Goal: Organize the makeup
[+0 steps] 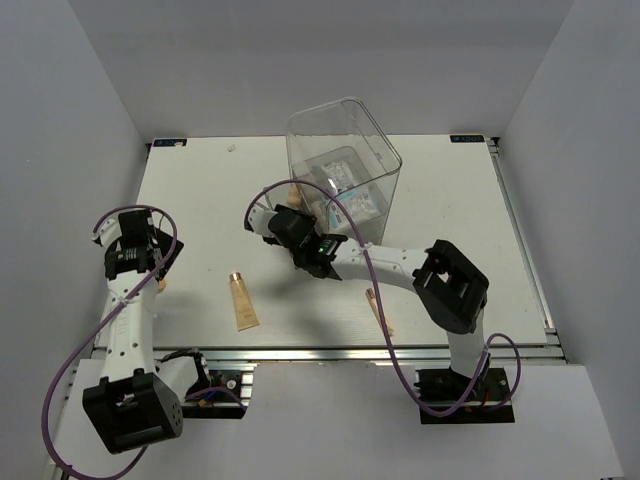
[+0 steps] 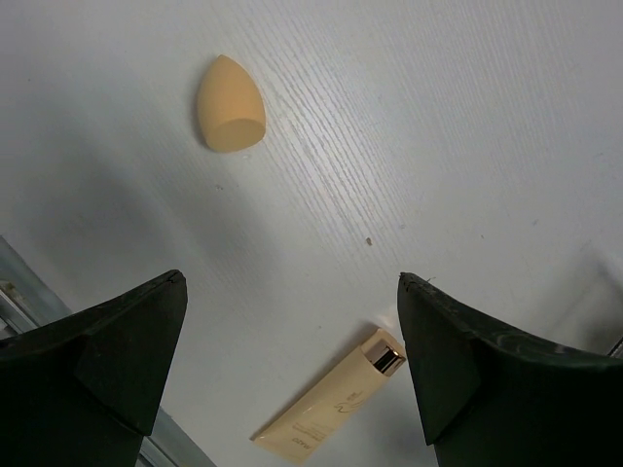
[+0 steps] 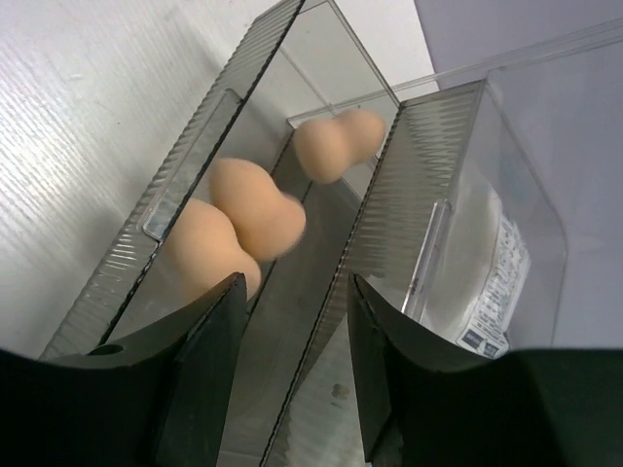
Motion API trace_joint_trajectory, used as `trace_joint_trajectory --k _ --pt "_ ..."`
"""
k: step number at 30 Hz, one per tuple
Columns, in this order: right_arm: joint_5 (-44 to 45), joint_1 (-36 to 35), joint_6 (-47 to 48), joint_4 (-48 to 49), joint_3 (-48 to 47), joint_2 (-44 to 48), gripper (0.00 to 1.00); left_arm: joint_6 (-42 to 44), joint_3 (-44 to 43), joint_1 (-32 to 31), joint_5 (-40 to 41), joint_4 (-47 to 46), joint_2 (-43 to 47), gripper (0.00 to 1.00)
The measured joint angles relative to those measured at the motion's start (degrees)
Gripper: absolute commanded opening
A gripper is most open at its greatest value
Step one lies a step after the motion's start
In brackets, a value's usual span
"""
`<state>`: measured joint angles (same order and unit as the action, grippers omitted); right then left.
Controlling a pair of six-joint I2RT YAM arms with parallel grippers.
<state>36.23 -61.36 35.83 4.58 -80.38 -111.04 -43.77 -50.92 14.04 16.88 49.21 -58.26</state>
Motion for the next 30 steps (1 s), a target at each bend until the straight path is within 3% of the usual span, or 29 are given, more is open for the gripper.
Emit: trace_joint_trajectory --k 3,6,7,9,10,11,13,15,16,17,19,20,24,30 --pt "-1.1 0.4 -1.9 -2.6 -1.2 0.0 0.49 0.0 0.0 0.0 1.1 0.7 0.1 0.95" --pt "-4.5 0.8 -4.0 -4.6 -4.1 0.1 0.47 -0.3 0.0 0.0 2.3 1.6 0.1 0.79" --pt "-6.1 1.0 -4.4 -4.9 -4.7 0.5 0.43 -0.6 -0.1 0.0 2.6 2.0 0.1 0.62" --pt "-13.2 1.9 -4.8 -6.5 -4.9 2.5 0.29 -1.3 -0.5 0.0 3.2 2.6 -0.1 0.43" --pt "-17.9 2.6 -4.9 -7.8 -4.8 4.2 0.08 -1.5 -0.8 0.1 3.5 2.8 -0.3 0.29" --pt "-23.5 3.4 -5.0 -8.7 -4.5 6.4 0.0 -1.7 -1.2 0.1 3.4 3.1 -0.6 0.24" --pt "-33.9 5.4 -5.9 -9.1 -3.7 11.2 0.0 -2.0 -1.9 0.3 3.0 3.3 -1.6 0.22" --pt "-44.8 8.0 -7.1 -8.5 -2.7 16.9 0.0 -2.3 -2.3 1.0 1.9 3.4 -2.9 0.26" --pt "-49.2 9.3 -7.8 -7.2 -2.2 19.3 0.0 -2.5 -2.4 1.4 1.5 3.4 -3.5 0.34" --pt "-53.9 10.6 -8.7 -5.8 -1.6 21.7 0.07 -2.8 -2.4 1.8 1.0 3.4 -4.2 0.62" --pt "-61.4 12.9 -11.1 -2.9 -0.4 25.9 0.34 -3.0 -2.4 2.6 0.3 3.7 -5.5 0.83" --pt "-64.0 13.4 -12.1 -1.9 0.0 27.0 0.37 -3.4 -2.5 3.0 0.2 4.0 -6.3 0.97" --pt "-70.8 14.3 -14.4 0.3 3.8 31.1 0.42 -3.2 -4.7 3.9 1.9 6.2 -11.3 0.98" --pt "-74.2 17.3 -16.2 -2.1 7.9 32.0 0.42 -0.7 -11.0 4.1 7.3 8.1 -22.6 0.98"
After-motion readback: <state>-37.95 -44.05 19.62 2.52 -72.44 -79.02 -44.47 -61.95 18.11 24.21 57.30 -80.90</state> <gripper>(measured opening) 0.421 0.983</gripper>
